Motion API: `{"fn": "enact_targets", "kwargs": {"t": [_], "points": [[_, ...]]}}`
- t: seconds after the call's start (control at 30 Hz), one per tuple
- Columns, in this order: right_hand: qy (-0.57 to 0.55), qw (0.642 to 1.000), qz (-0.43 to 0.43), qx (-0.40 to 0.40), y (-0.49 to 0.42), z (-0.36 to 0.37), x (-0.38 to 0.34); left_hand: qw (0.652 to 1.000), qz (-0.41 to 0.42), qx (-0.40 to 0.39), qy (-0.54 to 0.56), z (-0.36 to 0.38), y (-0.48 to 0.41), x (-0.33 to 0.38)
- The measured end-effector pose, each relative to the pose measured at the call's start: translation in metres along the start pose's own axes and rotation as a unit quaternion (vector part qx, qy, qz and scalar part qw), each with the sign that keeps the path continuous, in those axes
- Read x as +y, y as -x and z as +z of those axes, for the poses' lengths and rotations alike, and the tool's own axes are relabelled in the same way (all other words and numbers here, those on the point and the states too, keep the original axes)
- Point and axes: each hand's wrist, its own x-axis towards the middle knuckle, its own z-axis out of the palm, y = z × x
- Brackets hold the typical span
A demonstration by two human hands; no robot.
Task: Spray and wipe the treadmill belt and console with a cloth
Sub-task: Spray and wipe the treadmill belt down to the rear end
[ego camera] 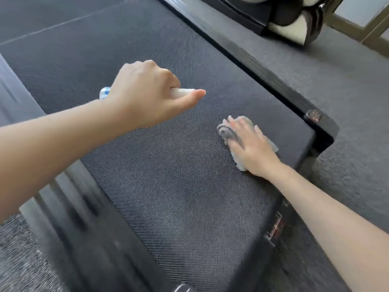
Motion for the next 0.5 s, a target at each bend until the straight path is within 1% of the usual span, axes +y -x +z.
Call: {"fn": "enact_targets", "kwargs": {"t": [0.03, 0.1, 0.17, 0.2, 0.23, 0.3, 0.37, 0.4, 0.43, 0.5], "points": [[0.005, 0.999, 0.042, 0.007, -0.01, -0.003, 0.013, 1.0, 0.0, 0.001, -0.002, -0.001, 0.001, -0.001], [0.024, 0.995, 0.096, 0.009, -0.019, -0.004, 0.021, 1.0, 0.0, 0.005, -0.002, -0.005, 0.0, 0.0], [0.03, 0.992, 0.125, 0.002, -0.02, -0.001, 0.008, 1.0, 0.0, 0.008, 0.0, -0.009, -0.001, 0.003], [0.018, 0.993, 0.118, 0.002, -0.017, 0.0, -0.004, 1.0, 0.001, 0.008, -0.001, -0.009, -0.001, 0.005], [0.008, 0.996, 0.086, 0.011, -0.012, 0.001, -0.018, 1.0, 0.003, 0.007, -0.002, -0.009, -0.002, 0.008], [0.001, 1.0, -0.025, 0.015, 0.009, 0.01, -0.059, 1.0, 0.005, 0.003, -0.001, -0.01, -0.004, 0.016], [-0.012, 0.988, -0.15, -0.038, 0.042, 0.024, -0.105, 1.0, 0.006, 0.005, 0.001, -0.013, -0.006, 0.023], [-0.021, 0.978, -0.196, -0.071, 0.059, 0.03, -0.126, 1.0, 0.009, 0.009, 0.001, -0.015, -0.006, 0.025], [-0.029, 0.968, -0.229, -0.096, 0.073, 0.036, -0.142, 1.0, 0.014, 0.012, 0.002, -0.017, -0.006, 0.026], [-0.041, 0.959, -0.253, -0.124, 0.092, 0.041, -0.156, 1.0, 0.022, 0.014, 0.0, -0.019, -0.005, 0.027]]}}
